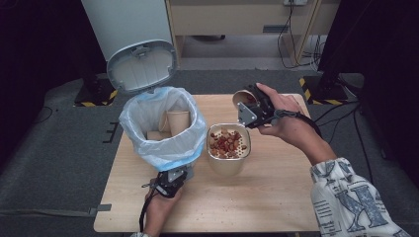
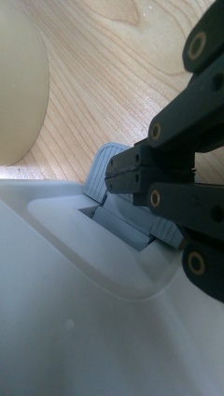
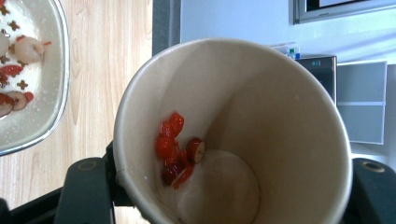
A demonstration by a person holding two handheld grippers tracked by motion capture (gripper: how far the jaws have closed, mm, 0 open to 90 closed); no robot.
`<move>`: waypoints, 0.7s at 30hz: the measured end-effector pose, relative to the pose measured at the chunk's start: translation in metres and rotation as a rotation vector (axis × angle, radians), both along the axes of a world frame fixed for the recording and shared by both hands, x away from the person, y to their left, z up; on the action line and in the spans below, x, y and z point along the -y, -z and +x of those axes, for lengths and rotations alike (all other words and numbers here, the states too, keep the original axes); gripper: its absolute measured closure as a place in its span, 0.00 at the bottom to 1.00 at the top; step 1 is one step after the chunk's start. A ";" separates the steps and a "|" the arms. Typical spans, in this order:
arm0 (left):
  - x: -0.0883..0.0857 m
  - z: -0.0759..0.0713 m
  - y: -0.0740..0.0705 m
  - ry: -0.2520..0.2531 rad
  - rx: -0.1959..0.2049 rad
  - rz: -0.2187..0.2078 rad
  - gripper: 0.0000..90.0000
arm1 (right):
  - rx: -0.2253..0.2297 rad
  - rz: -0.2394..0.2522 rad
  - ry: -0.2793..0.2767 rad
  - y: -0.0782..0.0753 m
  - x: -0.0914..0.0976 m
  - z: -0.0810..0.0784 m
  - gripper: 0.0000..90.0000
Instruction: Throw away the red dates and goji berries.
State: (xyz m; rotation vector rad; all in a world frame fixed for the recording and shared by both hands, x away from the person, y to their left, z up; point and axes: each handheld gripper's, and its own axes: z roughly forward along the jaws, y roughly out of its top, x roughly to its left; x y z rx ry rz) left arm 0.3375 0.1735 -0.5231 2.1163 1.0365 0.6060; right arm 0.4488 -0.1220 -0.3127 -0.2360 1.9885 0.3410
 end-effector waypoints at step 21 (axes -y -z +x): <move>0.000 0.000 0.000 0.000 0.002 0.004 1.00 | -0.084 0.154 0.049 0.009 0.031 0.002 0.36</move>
